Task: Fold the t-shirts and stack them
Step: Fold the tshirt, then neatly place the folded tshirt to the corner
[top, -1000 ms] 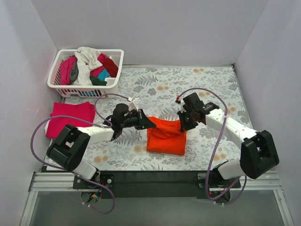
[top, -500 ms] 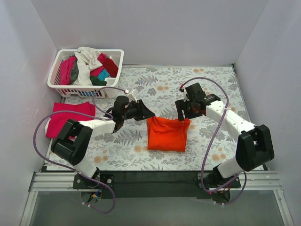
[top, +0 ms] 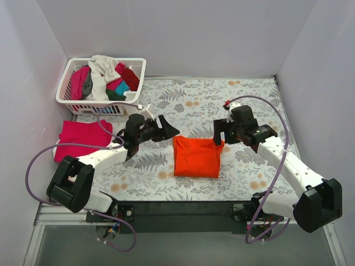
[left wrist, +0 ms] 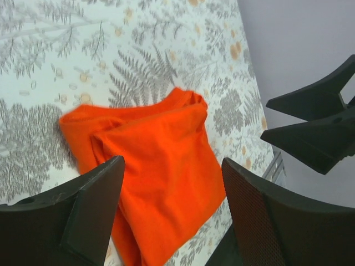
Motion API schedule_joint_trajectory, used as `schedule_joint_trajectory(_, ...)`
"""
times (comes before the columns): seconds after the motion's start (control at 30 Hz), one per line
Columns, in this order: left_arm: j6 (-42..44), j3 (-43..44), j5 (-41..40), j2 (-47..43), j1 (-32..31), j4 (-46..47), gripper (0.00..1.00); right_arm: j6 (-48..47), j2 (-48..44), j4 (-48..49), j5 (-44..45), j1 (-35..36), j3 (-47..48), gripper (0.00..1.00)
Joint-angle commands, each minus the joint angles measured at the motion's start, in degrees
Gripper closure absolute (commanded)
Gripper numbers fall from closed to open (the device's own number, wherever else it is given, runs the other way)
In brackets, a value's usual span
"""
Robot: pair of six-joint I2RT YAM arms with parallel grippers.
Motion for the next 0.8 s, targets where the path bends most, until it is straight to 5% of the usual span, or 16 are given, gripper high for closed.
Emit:
schedule_joint_trajectory(0.0, -0.67, -4.7, 5.01, -1.16, 0.08, -1.08, 0.34, 2.96, -1.79, 3.57, -4.44, -0.01, -6.7, 0.21)
schedule_joint_trajectory(0.23, -5.06, -11.74, 12.31, -2.48, 0.17, 4.97, 0.29, 6.48, -5.14, 9.72, -7.35, -0.01, -16.55, 0.25)
schedule_joint_trajectory(0.53, -5.07, -15.61, 10.65, -0.82, 0.0, 4.81, 0.27, 8.33, -3.38, 14.91, -10.78, -0.01, -23.4, 0.38)
schedule_joint_trajectory(0.77, -4.19, -17.11, 8.46, 0.06, -0.7, 4.46, 0.27, 8.77, -0.22, 17.2, -10.08, 0.08, -26.05, 0.63)
